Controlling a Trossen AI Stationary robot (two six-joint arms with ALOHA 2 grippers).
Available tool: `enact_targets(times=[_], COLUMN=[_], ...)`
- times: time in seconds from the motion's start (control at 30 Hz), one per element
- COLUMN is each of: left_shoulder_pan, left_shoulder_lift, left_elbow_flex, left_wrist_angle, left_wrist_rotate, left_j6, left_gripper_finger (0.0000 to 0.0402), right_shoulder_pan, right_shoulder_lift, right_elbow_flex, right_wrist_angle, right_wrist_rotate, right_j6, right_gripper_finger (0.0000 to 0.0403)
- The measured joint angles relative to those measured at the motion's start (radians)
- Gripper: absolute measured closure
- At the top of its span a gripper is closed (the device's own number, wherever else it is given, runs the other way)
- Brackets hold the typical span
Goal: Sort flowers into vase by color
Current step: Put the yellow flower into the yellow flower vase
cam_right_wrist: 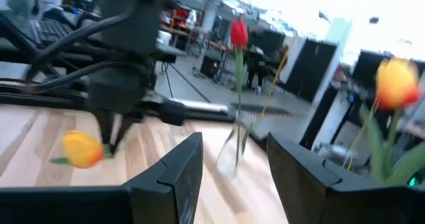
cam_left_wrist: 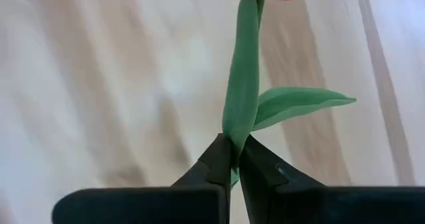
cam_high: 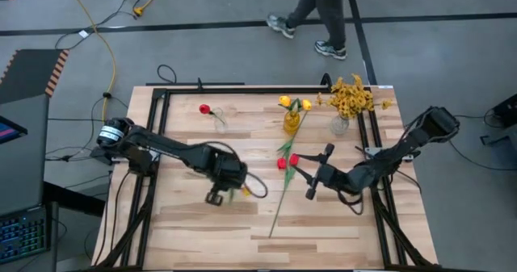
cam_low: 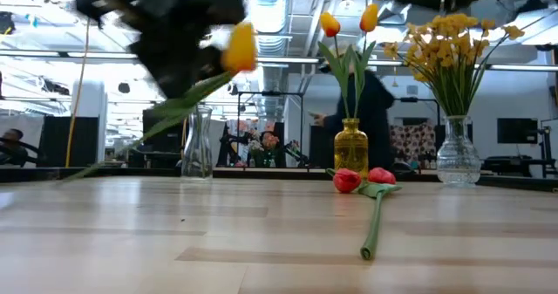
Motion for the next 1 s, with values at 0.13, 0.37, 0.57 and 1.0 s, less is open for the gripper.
enact_targets(times=[0.13, 0.37, 0.57, 1.0], left_shoulder_pan=[0.037, 0.098, 0.121, 0.148], left_shoulder_lift=[0.0, 0.0, 0.0, 0.0], left_elbow_flex=[0.08, 0.137, 0.137, 0.137], left_wrist_angle=[0.084, 0.421, 0.687, 1.034], left_wrist_rotate=[-0.035, -0.04, -0.14, -0.271], left_j6=[-0.007, -0.048, -0.03, 0.166], left_gripper_finger=[0.0397, 0.0397, 0.0397, 0.0397], right_shoulder_pan=[0.05, 0.117, 0.138, 0.139], right_shoulder_lift=[-0.09, -0.206, -0.249, -0.251], right_elbow_flex=[0.0, 0.0, 0.0, 0.0], right_wrist_angle=[0.001, 0.0, 0.0, -0.004], right_wrist_rotate=[0.01, 0.122, 0.132, 0.132], right_j6=[-0.147, -0.339, -0.393, -0.396], right_gripper_finger=[0.0207, 0.0207, 0.0207, 0.0207])
